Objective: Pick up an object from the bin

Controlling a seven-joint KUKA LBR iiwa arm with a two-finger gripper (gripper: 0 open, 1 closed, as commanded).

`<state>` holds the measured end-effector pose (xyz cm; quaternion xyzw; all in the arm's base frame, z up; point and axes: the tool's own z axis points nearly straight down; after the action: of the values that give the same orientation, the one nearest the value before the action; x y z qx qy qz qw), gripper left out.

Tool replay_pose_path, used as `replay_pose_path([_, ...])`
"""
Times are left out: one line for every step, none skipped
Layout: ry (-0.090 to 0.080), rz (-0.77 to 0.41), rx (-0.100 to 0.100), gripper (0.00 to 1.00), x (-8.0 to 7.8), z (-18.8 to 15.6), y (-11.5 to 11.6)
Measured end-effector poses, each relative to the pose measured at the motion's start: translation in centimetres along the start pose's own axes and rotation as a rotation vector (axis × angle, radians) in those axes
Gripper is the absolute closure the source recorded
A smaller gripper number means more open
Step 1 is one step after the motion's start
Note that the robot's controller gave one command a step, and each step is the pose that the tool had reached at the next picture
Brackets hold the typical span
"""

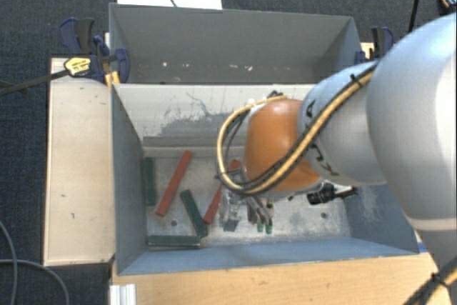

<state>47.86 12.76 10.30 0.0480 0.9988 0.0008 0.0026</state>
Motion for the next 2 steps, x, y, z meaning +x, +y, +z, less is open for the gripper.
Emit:
replay_pose_path([0.003,-0.002,0.001,0.0,0.1,0.2,0.0])
replay_pose_path([-0.001,-0.078,0.0,0.0,-3.1,3.4,-1.8])
